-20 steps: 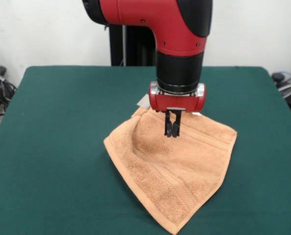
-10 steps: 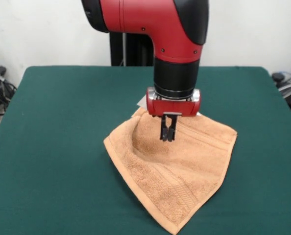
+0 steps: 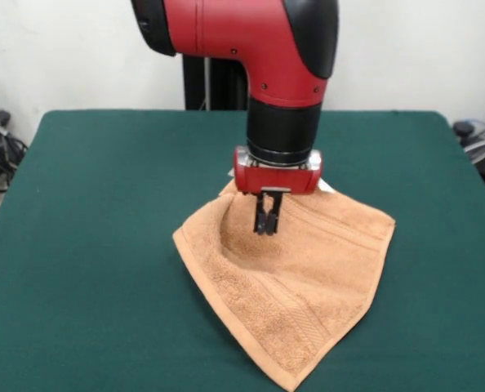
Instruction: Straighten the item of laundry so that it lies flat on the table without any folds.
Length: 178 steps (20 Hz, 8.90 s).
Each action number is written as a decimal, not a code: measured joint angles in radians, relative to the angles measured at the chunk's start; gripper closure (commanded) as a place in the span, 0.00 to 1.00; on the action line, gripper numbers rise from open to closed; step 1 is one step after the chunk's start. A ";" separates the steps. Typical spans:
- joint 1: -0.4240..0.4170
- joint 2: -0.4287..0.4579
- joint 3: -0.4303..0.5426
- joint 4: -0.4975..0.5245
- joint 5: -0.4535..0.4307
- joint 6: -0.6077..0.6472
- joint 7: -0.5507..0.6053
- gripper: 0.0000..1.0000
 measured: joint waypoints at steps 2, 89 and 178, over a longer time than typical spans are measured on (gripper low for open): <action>-0.001 0.000 -0.008 0.000 -0.011 -0.008 0.000 1.00; 0.297 0.103 -0.405 -0.352 -0.135 0.154 0.000 1.00; -0.150 0.219 -0.296 -0.239 -0.010 -0.134 0.000 1.00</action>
